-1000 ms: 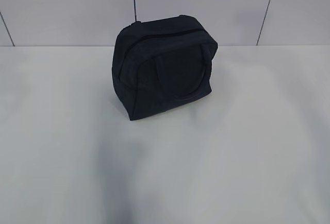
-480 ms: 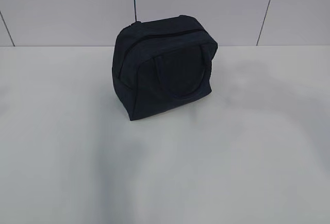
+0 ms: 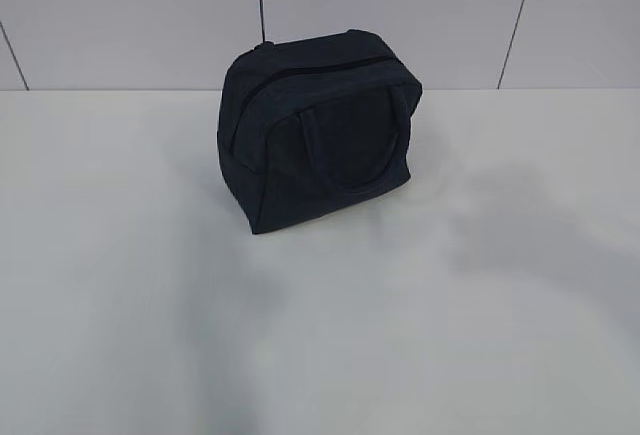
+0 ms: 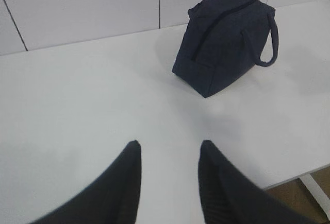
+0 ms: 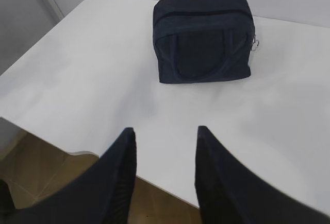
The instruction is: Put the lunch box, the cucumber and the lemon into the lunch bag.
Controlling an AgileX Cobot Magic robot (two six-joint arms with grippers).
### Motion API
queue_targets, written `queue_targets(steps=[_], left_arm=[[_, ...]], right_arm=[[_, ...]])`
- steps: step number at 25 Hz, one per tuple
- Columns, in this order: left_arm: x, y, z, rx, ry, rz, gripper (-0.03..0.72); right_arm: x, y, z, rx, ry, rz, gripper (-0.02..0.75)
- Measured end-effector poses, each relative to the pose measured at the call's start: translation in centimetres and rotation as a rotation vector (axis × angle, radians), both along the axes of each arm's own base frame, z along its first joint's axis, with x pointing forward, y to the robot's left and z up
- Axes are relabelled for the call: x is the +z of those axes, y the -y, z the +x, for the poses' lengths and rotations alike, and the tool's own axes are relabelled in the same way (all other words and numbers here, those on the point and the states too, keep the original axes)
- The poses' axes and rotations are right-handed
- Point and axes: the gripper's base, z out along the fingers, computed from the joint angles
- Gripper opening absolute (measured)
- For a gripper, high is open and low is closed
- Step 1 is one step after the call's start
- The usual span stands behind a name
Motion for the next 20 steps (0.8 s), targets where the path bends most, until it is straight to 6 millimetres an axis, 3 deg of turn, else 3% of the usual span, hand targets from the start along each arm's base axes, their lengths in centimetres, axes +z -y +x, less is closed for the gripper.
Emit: queue_targets(steps=[8,20], left_arm=[[-4.1,-0.5,-2.0,-0.008,-0.003,-0.007,0.267],[-7.6,-0.1,-0.7,-0.004,-0.093,0.017,0.267]], right_arm=[[-3.8,-0.1,-2.2,0.003,-0.022,0.006,0.290],[-9.0,1.3,-5.0,-0.132,-0.002,-0.104,0.289]])
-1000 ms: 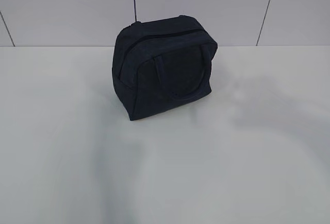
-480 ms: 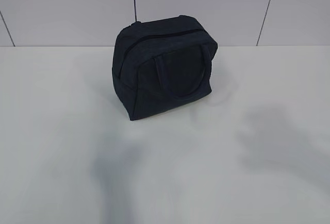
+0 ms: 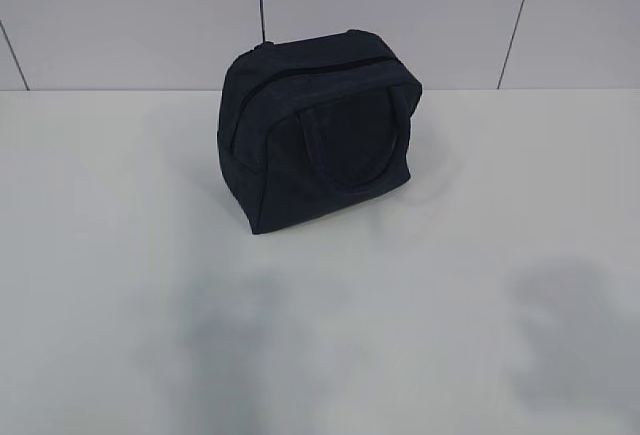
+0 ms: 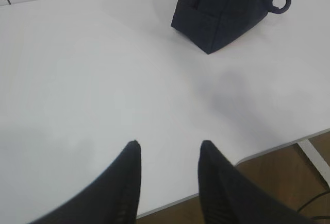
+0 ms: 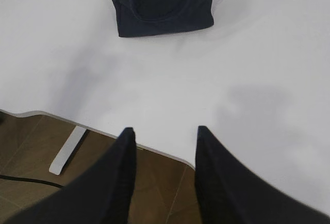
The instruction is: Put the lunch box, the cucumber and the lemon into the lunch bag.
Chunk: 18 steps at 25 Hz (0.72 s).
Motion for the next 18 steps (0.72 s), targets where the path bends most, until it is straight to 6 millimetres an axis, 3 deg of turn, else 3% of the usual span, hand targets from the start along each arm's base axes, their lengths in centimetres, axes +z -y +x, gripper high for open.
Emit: queue_targets(steps=[7,18], left_arm=[[-0.7,0.1,1.0,0.016,0.037,0.006,0.267],[-0.7,-0.3,1.3,0.048,0.077,0.047,0.267]], right_arm=[[-2.3,0.6,-1.6,-0.068,0.063,-0.033,0.289],[-6.9,1.6,0.6,-0.177,-0.009,-0.055,0.290]])
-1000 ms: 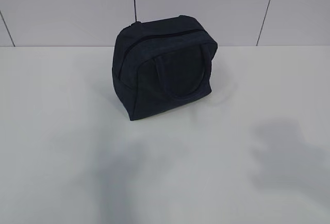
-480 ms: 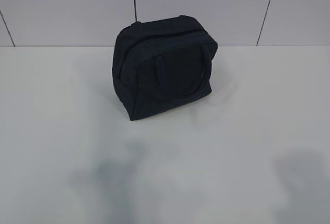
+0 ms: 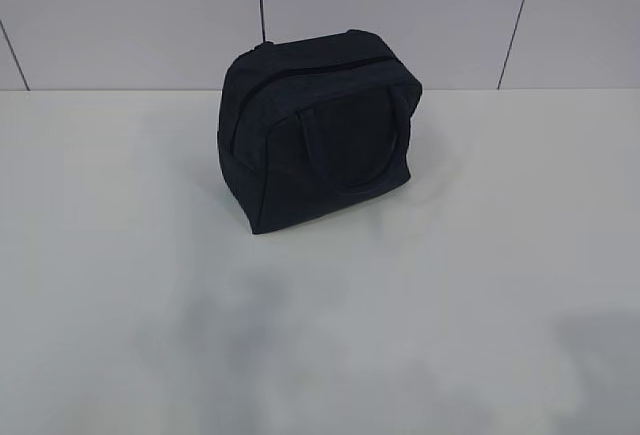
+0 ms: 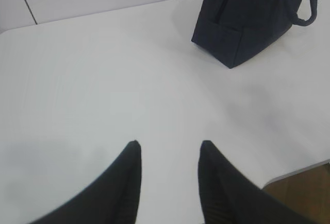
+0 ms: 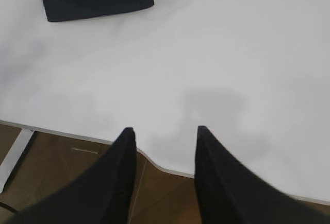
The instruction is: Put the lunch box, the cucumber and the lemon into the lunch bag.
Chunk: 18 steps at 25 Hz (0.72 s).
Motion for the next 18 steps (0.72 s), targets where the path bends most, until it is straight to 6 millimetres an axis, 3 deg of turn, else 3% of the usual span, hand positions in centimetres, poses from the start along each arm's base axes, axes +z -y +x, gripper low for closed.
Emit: queue_targets(steps=[18], left_arm=[[-1.4,-0.2,-0.5,0.011,-0.097,0.020,0.267]], right_arm=[[-0.6,0.0,-0.1,-0.008,-0.003,0.006,0.289]])
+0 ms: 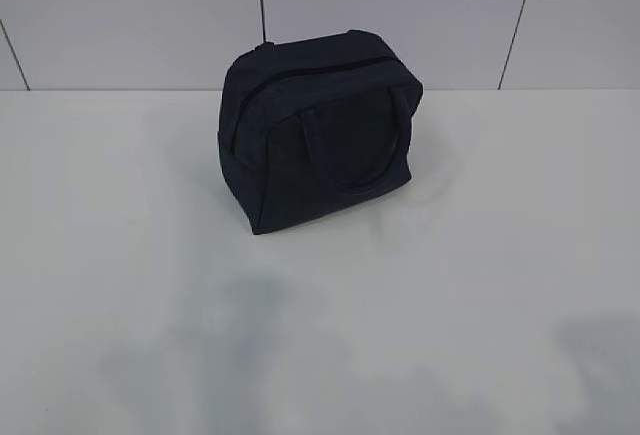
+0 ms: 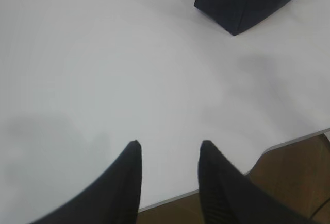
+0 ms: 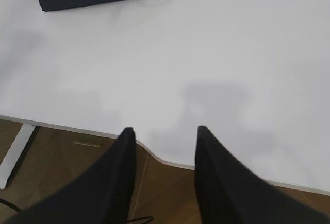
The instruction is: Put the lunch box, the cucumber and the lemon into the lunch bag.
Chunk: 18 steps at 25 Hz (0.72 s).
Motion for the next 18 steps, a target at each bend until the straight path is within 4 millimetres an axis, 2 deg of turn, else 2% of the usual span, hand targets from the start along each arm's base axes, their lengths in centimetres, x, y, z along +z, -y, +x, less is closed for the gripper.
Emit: queue_targets(steps=[7,15,18], left_arm=[[-0.08,0.62,-0.95,-0.168,0.046,0.027,0.267],[-0.11,0.63,-0.98,-0.180,0.046,0.037,0.267],[-0.11,0.63,-0.98,-0.180,0.046,0.037,0.309]], right_arm=[[-0.06,0.00,0.03,0.000,-0.002,0.000,0.289],[-0.06,0.01,0.03,0.000,-0.002,-0.001,0.289],[-0.06,0.01,0.03,0.000,-0.002,-0.001,0.300]])
